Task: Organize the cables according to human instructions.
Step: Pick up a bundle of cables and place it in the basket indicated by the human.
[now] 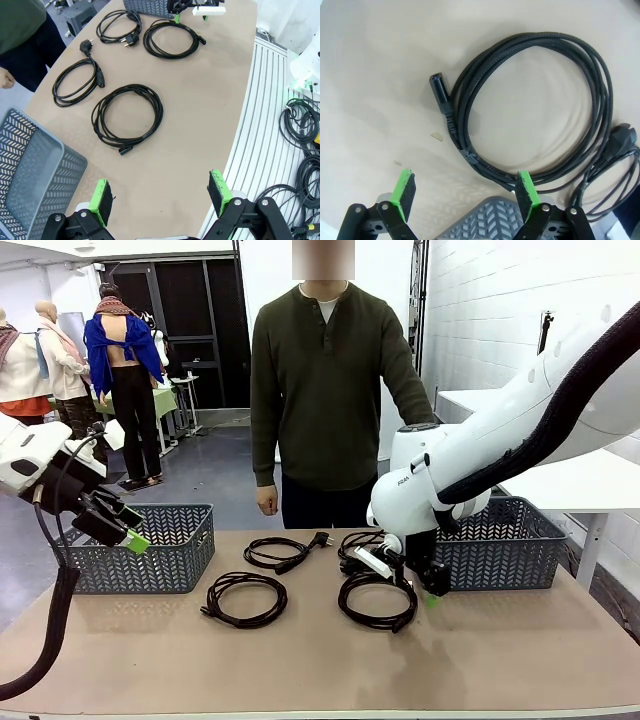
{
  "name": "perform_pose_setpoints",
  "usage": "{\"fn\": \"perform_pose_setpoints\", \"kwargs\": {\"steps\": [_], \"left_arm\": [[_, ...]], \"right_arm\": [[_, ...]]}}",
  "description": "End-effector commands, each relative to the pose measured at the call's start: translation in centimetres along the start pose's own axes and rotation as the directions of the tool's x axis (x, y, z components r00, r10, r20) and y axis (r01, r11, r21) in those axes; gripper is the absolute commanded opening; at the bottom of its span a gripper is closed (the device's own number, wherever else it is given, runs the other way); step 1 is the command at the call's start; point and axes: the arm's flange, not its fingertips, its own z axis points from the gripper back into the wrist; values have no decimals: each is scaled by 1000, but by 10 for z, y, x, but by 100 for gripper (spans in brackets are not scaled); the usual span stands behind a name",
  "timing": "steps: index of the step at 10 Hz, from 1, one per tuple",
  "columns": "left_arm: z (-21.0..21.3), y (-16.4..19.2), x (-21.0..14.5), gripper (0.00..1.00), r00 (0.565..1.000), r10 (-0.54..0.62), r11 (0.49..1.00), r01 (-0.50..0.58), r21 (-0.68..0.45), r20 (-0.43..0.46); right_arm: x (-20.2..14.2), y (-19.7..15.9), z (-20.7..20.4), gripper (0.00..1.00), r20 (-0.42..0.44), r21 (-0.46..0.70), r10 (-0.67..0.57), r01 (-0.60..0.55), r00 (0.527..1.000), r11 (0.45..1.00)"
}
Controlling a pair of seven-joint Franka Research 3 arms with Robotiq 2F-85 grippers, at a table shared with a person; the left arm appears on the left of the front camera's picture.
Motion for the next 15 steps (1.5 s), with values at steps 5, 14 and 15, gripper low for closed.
{"fn": "perform_pose_setpoints", "kwargs": {"steps": [5,14,15], "left_arm": [[0,3,-1,100,1000,-10,1000,10,-16,12],[0,3,-1,100,1000,-10,1000,10,-16,12],[0,3,-1,100,1000,-10,1000,10,-16,12]], "right_arm": [[-5,-4,-28,100,17,-59,137,-136,990,989],[-7,-10,-44,73,42,-22,168,-167,985,986],[-7,-9,-44,53,42,-19,164,-164,985,986]]}}
